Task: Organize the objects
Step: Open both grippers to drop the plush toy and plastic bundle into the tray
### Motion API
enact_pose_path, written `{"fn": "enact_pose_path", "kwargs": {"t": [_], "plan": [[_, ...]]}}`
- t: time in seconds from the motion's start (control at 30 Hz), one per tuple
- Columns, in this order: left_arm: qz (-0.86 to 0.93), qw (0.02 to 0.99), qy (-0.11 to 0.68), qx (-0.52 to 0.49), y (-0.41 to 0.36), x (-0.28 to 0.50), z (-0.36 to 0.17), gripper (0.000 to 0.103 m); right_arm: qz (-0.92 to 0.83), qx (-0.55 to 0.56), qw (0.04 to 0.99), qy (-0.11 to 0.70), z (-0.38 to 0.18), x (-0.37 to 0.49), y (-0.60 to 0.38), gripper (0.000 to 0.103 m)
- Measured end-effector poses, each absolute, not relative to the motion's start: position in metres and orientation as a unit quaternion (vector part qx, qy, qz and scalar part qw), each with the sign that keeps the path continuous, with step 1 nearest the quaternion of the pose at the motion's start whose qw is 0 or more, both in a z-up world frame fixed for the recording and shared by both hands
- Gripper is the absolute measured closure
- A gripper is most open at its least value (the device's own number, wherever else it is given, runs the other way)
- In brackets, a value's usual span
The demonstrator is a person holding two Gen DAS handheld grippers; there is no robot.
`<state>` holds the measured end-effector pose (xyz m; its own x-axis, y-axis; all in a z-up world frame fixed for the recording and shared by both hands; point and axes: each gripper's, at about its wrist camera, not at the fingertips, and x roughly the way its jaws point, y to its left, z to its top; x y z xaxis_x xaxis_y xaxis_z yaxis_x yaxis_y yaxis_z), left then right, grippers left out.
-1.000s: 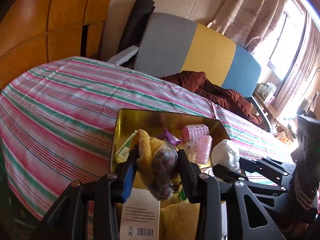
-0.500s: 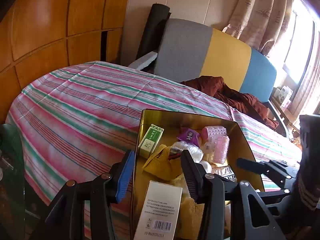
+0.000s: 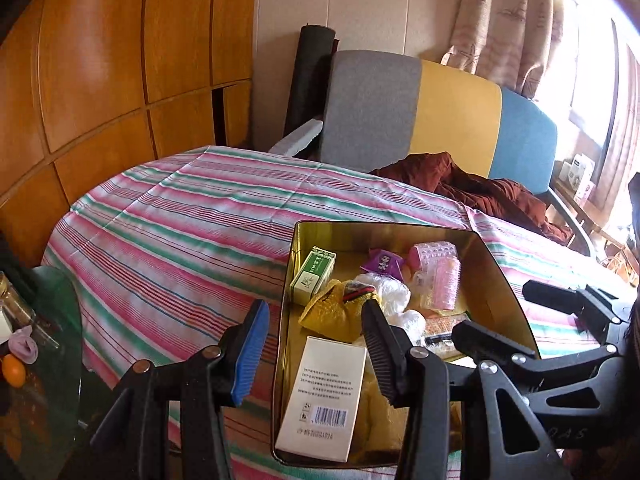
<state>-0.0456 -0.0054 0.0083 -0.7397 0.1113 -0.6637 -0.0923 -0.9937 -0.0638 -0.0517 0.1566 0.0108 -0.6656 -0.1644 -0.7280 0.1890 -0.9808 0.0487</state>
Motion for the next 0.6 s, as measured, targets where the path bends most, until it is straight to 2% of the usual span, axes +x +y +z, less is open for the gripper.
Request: {"fn": "enact_pose_path", "kwargs": {"t": [0.6], "plan": [[0.929, 0.086, 0.017, -0.359, 0.023, -0.024, 0.011, 0.055, -0.924, 0.379, 0.043, 0.013, 0.014, -0.027, 0.192, 0.0]]}}
